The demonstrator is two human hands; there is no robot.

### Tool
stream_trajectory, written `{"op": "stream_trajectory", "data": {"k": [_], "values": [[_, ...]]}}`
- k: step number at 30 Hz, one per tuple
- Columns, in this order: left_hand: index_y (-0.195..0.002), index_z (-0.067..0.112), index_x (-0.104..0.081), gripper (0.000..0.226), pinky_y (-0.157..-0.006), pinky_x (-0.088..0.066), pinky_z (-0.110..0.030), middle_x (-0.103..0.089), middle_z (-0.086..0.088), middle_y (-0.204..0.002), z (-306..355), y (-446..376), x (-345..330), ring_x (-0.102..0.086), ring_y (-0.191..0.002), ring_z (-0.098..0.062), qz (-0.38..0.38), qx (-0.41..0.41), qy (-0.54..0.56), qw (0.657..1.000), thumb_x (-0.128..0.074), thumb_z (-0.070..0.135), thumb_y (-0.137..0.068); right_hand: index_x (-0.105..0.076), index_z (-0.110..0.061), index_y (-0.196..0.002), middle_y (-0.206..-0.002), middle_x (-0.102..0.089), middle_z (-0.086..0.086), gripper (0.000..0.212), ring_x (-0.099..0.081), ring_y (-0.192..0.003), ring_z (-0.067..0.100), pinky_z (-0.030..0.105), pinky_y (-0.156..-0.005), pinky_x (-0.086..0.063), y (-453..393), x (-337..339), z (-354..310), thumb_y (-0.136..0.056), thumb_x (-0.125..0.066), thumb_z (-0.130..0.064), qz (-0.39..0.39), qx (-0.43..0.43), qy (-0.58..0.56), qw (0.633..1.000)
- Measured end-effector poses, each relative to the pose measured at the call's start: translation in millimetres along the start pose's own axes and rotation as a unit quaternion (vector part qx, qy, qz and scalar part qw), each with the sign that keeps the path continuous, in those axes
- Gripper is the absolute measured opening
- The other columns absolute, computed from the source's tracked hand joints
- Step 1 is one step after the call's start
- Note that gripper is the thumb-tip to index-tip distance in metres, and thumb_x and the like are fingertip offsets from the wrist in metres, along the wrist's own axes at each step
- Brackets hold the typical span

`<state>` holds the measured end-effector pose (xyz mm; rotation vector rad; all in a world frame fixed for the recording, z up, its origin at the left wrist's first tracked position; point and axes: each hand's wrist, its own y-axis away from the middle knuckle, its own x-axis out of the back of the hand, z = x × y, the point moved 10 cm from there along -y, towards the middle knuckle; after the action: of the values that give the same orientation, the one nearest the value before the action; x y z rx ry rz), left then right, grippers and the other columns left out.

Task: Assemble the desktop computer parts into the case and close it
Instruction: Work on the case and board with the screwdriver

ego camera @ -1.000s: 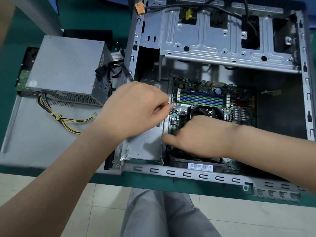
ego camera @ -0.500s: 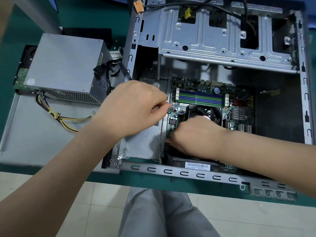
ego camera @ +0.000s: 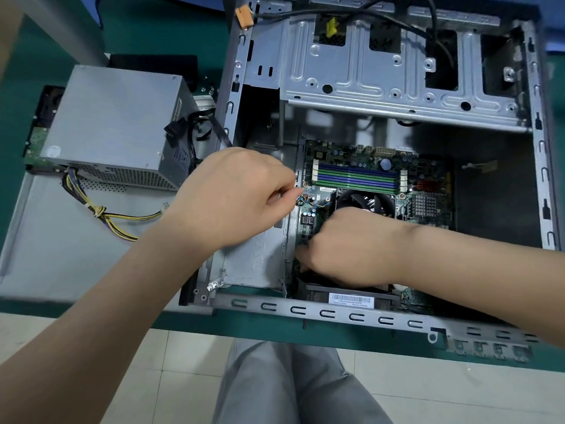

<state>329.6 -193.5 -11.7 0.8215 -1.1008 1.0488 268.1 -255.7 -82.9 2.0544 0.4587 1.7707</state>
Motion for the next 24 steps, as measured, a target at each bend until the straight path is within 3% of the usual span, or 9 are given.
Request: {"op": "stream_trajectory", "data": {"k": [2,6,10,12,15,16,17,21,24], "values": [[-0.063,0.013,-0.055,0.037,-0.057,-0.026,-0.027,-0.050,0.004,-0.058,-0.3,0.1,-0.4,-0.047,-0.057,-0.020,-0.002,0.000,0.000,1.000,-0.051,0.033,-0.094,-0.052,-0.015,-0.080,-0.054,-0.025,-0.004,0.009,-0.036,-0.052,0.027,0.029,-0.050,-0.033,-1.6,2.0,1.8,-0.088,-0.047,-0.015,0.002,-0.012,-0.003,1.000],[-0.064,0.013,-0.055,0.037,-0.058,-0.027,-0.027,-0.051,0.003,-0.058,-0.4,0.1,-0.7,-0.048,-0.057,-0.020,-0.003,0.001,0.002,1.000,-0.050,0.033,-0.094,-0.047,-0.018,-0.072,-0.056,-0.035,0.001,0.027,-0.037,-0.056,0.028,0.028,-0.054,-0.035,-3.5,3.9,9.8,-0.096,-0.043,-0.028,0.012,-0.069,-0.062,0.996],[-0.063,0.013,-0.055,0.037,-0.057,-0.024,-0.027,-0.051,0.003,-0.058,-0.3,0.1,0.5,-0.048,-0.057,-0.020,0.001,0.000,-0.004,1.000,-0.051,0.033,-0.094,-0.034,-0.014,-0.060,-0.057,-0.032,-0.001,0.040,-0.029,-0.048,0.019,0.026,-0.048,-0.030,-11.7,-7.3,21.9,-0.098,-0.043,-0.026,-0.030,-0.160,-0.129,0.978],[-0.062,0.013,-0.055,0.037,-0.056,-0.023,-0.027,-0.050,0.003,-0.057,-0.2,0.2,1.1,-0.047,-0.056,-0.019,0.004,-0.001,-0.003,1.000,-0.052,0.032,-0.093,-0.034,-0.017,-0.060,-0.060,-0.033,-0.003,0.040,-0.035,-0.052,0.020,0.027,-0.049,-0.032,-11.7,-16.8,27.6,-0.099,-0.041,-0.024,-0.055,-0.183,-0.139,0.972],[-0.062,0.013,-0.055,0.037,-0.055,-0.023,-0.026,-0.049,0.004,-0.056,1.4,0.3,0.5,-0.046,-0.055,-0.018,0.004,-0.004,-0.002,1.000,-0.052,0.032,-0.093,-0.044,-0.012,-0.089,-0.063,-0.032,-0.004,0.014,-0.044,-0.060,0.025,0.031,-0.052,-0.036,-6.6,-17.8,21.4,-0.100,-0.040,-0.021,-0.080,-0.125,-0.135,0.980],[-0.062,0.014,-0.055,0.037,-0.053,-0.023,-0.026,-0.049,0.004,-0.056,1.5,0.3,1.1,-0.046,-0.055,-0.018,0.006,-0.005,0.000,1.000,-0.053,0.032,-0.093,-0.040,-0.010,-0.104,-0.063,-0.032,-0.003,0.010,-0.040,-0.055,0.023,0.032,-0.048,-0.032,-3.1,-17.0,18.2,-0.098,-0.041,-0.017,-0.082,-0.103,-0.131,0.983],[-0.062,0.014,-0.055,0.036,-0.052,-0.021,-0.025,-0.049,0.005,-0.057,1.3,0.2,2.0,-0.046,-0.055,-0.018,0.007,-0.005,0.004,1.000,-0.053,0.033,-0.093,-0.035,-0.009,-0.113,-0.062,-0.032,-0.002,0.019,-0.035,-0.050,0.020,0.032,-0.044,-0.026,-0.3,-15.8,15.6,-0.095,-0.041,-0.012,-0.080,-0.088,-0.118,0.986],[-0.063,0.014,-0.055,0.036,-0.054,-0.022,-0.026,-0.049,0.005,-0.058,0.5,0.5,1.5,-0.048,-0.057,-0.018,0.003,-0.003,0.004,1.000,-0.050,0.034,-0.094,-0.040,-0.005,-0.112,-0.058,-0.031,-0.001,0.030,-0.026,-0.041,0.018,0.028,-0.039,-0.021,2.2,-7.2,-4.8,-0.083,-0.046,0.002,-0.030,-0.022,0.033,0.999],[-0.064,0.014,-0.055,0.036,-0.056,-0.023,-0.027,-0.050,0.004,-0.058,0.6,0.8,0.6,-0.048,-0.057,-0.019,0.003,-0.003,0.006,1.000,-0.050,0.034,-0.094,-0.052,-0.009,-0.096,-0.053,-0.025,-0.002,0.015,-0.032,-0.044,0.024,0.029,-0.043,-0.027,0.2,-7.4,-5.9,-0.083,-0.048,-0.003,-0.044,0.010,0.055,0.997]]}}
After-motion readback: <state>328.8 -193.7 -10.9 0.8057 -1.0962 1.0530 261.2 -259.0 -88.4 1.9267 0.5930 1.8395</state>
